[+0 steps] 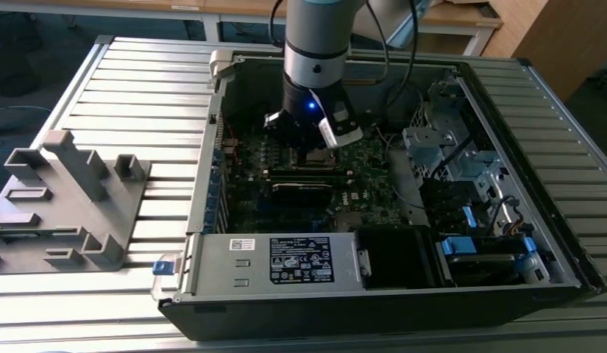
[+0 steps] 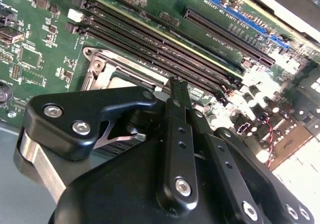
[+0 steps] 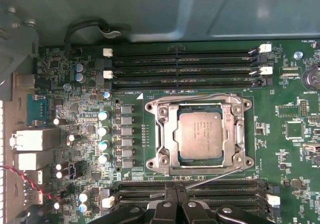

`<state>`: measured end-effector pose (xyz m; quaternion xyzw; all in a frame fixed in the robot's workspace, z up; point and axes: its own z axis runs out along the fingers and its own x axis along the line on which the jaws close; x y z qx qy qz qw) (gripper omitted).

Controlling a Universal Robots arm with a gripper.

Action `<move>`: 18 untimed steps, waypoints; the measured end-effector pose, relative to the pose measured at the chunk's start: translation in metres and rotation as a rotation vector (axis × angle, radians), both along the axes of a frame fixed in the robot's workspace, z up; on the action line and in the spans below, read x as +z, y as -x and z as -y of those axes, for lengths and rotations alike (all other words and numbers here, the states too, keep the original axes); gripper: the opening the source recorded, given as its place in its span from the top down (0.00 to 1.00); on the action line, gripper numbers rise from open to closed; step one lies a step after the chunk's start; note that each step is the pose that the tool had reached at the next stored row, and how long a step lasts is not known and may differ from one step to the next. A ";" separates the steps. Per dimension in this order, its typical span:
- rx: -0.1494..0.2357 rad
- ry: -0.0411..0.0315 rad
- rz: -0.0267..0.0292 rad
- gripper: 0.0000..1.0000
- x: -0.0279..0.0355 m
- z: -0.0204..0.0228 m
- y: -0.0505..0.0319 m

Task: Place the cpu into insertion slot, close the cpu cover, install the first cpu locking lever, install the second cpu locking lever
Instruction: 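Install the second cpu locking lever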

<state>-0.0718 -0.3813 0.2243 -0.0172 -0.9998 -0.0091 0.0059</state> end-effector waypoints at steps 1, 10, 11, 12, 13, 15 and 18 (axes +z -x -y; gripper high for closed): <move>0.000 0.0001 0.0000 0.90 -0.0005 0.0000 0.0002; 0.000 -0.0002 0.0002 0.90 -0.0032 0.0001 0.0039; 0.000 -0.0009 0.0002 0.90 -0.0034 0.0000 0.0039; 0.000 -0.0024 0.0001 0.90 -0.0036 -0.0001 0.0039; 0.000 -0.0044 0.0003 0.90 -0.0039 -0.0001 0.0040; 0.000 -0.0083 0.0003 0.90 -0.0048 -0.0002 0.0040; 0.000 -0.0121 0.0003 0.90 -0.0063 -0.0001 0.0046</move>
